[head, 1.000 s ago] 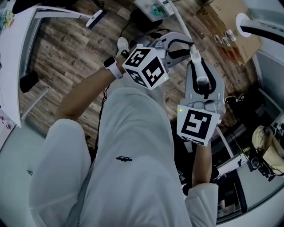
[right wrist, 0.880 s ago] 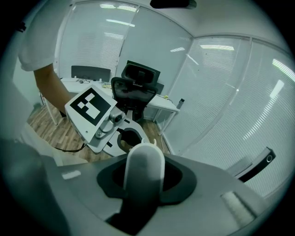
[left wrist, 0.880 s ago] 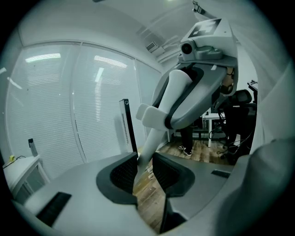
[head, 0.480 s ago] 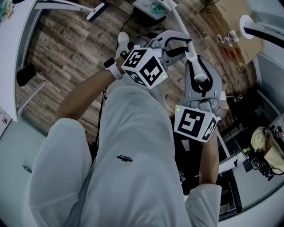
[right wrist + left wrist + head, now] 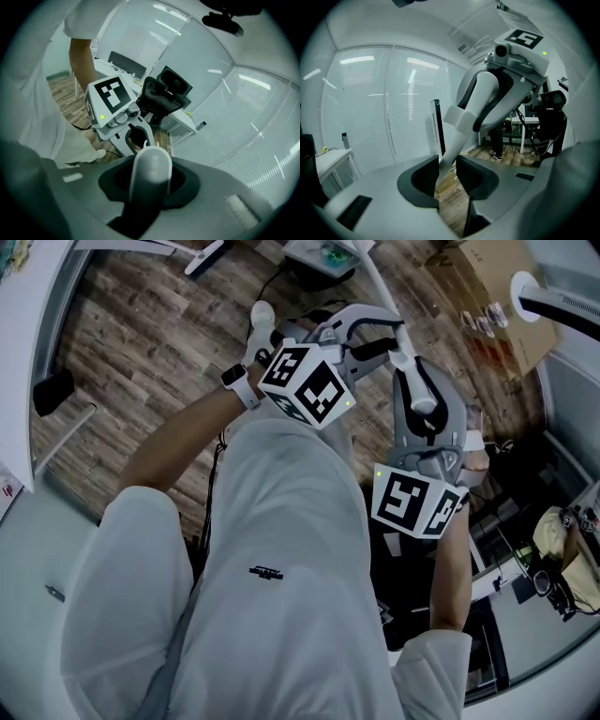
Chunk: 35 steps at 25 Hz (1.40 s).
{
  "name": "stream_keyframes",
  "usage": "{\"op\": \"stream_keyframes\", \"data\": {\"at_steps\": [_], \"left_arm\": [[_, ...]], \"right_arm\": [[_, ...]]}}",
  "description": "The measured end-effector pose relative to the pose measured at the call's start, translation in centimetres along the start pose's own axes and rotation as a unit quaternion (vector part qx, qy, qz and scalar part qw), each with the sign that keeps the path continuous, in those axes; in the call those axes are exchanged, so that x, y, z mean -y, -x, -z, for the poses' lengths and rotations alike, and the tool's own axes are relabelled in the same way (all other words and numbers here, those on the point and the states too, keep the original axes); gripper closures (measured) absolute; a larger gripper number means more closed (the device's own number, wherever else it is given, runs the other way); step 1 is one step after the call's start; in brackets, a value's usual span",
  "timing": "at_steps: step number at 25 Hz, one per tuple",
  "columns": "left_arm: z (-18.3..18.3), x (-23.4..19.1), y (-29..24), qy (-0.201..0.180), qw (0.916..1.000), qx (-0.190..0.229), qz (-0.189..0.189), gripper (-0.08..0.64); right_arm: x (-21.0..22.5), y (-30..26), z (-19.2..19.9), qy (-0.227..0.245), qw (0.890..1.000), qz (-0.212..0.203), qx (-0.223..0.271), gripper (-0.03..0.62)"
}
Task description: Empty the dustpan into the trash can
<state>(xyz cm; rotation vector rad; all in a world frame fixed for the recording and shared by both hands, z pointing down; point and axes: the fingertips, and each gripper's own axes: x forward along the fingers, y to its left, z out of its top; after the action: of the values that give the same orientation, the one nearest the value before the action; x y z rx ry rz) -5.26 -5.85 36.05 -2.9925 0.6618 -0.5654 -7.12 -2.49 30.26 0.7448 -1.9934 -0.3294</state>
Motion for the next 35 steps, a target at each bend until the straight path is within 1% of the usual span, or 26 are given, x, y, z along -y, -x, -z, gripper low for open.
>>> {"op": "stream_keyframes", "data": {"at_steps": [5,11,15,21,29,35], "left_arm": [[0.4,0.3,0.2,0.001,0.9999,0.0,-0.014,0.442],[0.8,0.6,0.3,0.003,0.9995,-0.003,-0.032,0.437],[0.4,0.7,0.2,-0.002,0.9991,-0.001,-0.043,0.437],[-0.1,0.7,0.0,0.011,0.9982,0.006,-0.058,0.435],[-0.3,1.0,-0.2,0.002,0.9975,0.004,-0.071,0.434],[-0.6,0.9,-0.1,-0.012,0.9972,0.005,-0.073,0.436]], "right_arm": [[-0.8,0.0,0.2,0.037,0.999,-0.001,0.006,0.476],[-1.6,0.2,0.6,0.092,0.995,-0.005,0.024,0.474],[-1.4,0.5,0.7,0.109,0.994,-0.001,0.031,0.472],[-1.2,0.9,0.9,0.128,0.991,0.001,0.036,0.472],[-1.4,1.3,1.3,0.158,0.986,0.0,0.048,0.471],[-1.4,1.4,1.2,0.186,0.981,0.003,0.058,0.47]]}}
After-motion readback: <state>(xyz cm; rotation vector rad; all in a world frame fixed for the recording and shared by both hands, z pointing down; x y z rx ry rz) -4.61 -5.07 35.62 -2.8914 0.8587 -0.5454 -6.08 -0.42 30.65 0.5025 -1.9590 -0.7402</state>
